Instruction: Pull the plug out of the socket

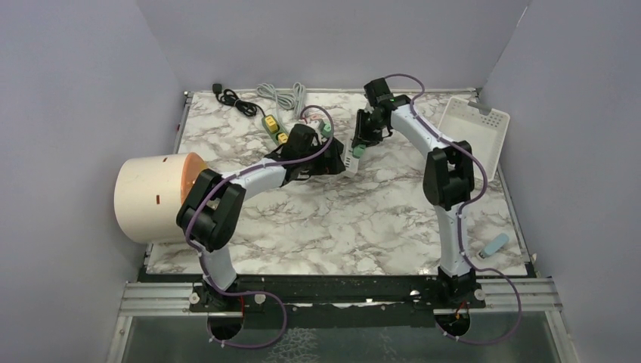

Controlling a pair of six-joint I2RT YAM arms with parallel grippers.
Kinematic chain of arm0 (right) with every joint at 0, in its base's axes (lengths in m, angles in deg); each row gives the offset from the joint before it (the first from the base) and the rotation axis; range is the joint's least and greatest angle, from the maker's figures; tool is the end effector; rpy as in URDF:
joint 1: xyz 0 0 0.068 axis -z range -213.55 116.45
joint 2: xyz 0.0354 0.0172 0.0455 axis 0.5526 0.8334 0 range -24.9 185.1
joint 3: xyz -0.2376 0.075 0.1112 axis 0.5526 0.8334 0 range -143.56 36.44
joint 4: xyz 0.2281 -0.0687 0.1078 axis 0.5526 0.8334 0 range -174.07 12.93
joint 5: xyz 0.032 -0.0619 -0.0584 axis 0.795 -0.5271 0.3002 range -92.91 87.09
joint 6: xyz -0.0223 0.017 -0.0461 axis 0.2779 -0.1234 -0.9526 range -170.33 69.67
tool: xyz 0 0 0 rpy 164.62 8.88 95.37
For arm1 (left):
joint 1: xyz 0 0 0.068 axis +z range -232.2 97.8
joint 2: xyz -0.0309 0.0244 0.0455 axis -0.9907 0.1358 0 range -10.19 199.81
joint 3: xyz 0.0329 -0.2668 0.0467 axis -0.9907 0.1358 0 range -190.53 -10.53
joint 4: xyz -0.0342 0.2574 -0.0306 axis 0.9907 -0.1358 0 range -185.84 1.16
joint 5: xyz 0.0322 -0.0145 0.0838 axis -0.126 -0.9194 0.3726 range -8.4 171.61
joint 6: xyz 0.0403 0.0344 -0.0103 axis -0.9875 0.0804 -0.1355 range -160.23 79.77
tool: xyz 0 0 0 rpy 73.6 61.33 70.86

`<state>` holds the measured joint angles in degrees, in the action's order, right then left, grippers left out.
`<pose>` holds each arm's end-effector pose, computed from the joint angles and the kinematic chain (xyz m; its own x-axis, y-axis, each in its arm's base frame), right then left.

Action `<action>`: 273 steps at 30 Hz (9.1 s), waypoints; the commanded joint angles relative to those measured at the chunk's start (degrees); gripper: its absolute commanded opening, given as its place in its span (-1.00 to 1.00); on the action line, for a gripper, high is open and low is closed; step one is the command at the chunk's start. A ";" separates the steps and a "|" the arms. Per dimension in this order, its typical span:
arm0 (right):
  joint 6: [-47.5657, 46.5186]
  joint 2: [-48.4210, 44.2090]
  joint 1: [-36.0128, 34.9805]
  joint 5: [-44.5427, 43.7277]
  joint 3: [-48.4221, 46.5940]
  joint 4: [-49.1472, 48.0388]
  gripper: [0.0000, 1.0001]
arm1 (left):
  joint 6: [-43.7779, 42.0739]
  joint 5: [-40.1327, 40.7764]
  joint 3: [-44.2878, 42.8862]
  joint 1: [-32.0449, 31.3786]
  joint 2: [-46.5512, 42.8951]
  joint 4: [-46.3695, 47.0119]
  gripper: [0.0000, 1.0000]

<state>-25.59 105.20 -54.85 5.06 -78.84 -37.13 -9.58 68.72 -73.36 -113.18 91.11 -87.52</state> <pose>0.4585 0.1841 0.2145 -0.9216 0.0855 -0.3786 -0.0388 0.9503 0.3090 0.3281 -0.2063 0.2012 -0.7789 -0.1119 -0.6171 0.2990 0.7987 -0.5222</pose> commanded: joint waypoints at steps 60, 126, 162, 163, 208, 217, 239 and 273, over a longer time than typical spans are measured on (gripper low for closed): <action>-9.04 -36.57 -2.49 32.87 59.64 -37.68 -0.98 | -2.70 -8.22 -53.42 1.27 35.28 -16.55 0.98; -35.66 10.38 -16.47 -2.90 -13.76 -22.49 0.38 | -10.61 -10.68 -3.33 30.75 -13.81 -15.47 0.98; -31.39 10.52 -13.79 0.08 -5.66 -31.11 -0.98 | -9.78 -13.41 -0.77 28.02 -13.76 -13.19 0.98; -31.00 8.91 -13.77 0.30 -5.07 -31.58 -0.98 | -9.42 -12.83 -0.09 26.58 -14.17 -12.68 0.98; -13.78 -8.70 -13.15 14.19 -0.01 -34.22 -0.98 | 9.20 -15.20 4.07 12.99 -1.98 18.10 0.87; -13.84 -11.78 -12.98 14.35 1.59 -33.52 -0.98 | 12.29 -14.48 0.97 13.37 0.74 18.34 -1.00; -18.96 -37.90 -5.58 37.37 50.48 -29.44 -0.98 | 2.50 -14.11 -8.56 17.62 0.59 8.45 -1.00; -18.28 -38.77 -3.91 9.43 47.36 -16.10 0.74 | -6.80 -12.54 -6.46 17.13 -6.77 1.50 -1.00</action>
<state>-44.33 70.73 -58.98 19.57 -24.44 -53.00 -14.19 55.39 -79.65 -95.45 88.09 -89.40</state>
